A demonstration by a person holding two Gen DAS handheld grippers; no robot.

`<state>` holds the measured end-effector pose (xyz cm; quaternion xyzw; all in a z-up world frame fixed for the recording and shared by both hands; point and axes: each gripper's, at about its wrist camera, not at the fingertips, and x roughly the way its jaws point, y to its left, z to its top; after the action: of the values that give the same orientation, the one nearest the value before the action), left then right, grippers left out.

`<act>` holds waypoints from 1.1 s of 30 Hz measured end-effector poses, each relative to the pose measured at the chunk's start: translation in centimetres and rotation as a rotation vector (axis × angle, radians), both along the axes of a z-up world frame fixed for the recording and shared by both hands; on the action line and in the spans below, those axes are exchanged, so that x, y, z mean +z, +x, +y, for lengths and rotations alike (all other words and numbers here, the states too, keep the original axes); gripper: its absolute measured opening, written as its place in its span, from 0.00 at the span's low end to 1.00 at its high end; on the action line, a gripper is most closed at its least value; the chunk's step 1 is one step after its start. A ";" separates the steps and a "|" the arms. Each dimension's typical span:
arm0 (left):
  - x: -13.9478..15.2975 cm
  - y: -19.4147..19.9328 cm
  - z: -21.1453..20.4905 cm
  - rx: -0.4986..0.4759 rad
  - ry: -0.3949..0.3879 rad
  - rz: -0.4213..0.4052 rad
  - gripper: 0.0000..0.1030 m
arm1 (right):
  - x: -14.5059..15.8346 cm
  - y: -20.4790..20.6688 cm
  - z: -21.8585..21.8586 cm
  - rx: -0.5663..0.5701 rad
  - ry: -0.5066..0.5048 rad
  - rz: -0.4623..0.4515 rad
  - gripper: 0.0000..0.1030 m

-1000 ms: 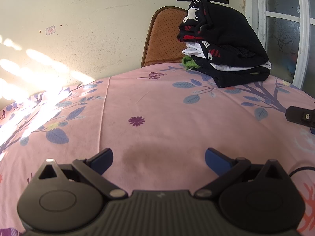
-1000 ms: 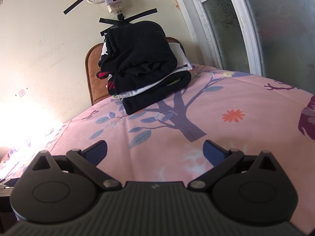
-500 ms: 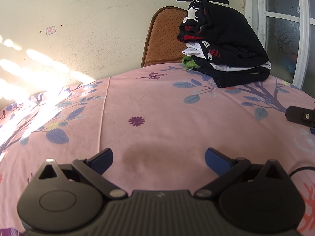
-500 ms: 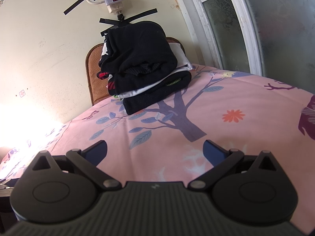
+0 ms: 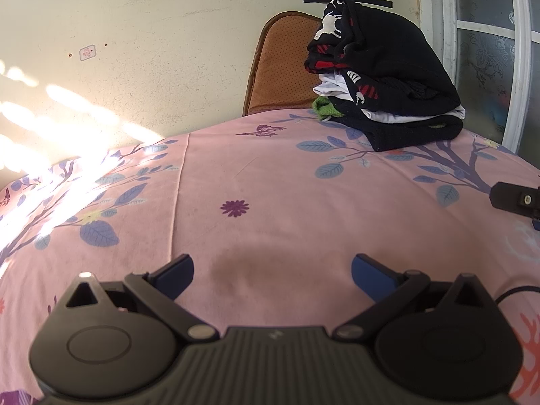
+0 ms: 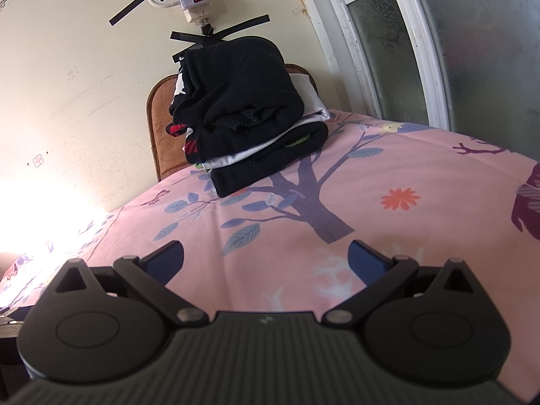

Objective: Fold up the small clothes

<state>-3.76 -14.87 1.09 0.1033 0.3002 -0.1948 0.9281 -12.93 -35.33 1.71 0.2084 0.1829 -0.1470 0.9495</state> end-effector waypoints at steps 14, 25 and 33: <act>0.0 0.0 0.0 0.001 0.000 0.000 1.00 | 0.0 0.0 0.1 0.000 0.000 0.000 1.00; 0.0 0.0 0.0 0.001 -0.001 -0.001 1.00 | 0.0 0.0 0.1 0.000 0.001 0.001 1.00; 0.0 -0.3 -0.3 -0.001 -0.002 -0.003 1.00 | 0.0 0.0 0.1 -0.001 0.001 0.000 1.00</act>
<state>-4.10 -15.15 1.13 0.1026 0.2986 -0.1955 0.9285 -12.93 -35.21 1.69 0.2088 0.1831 -0.1476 0.9493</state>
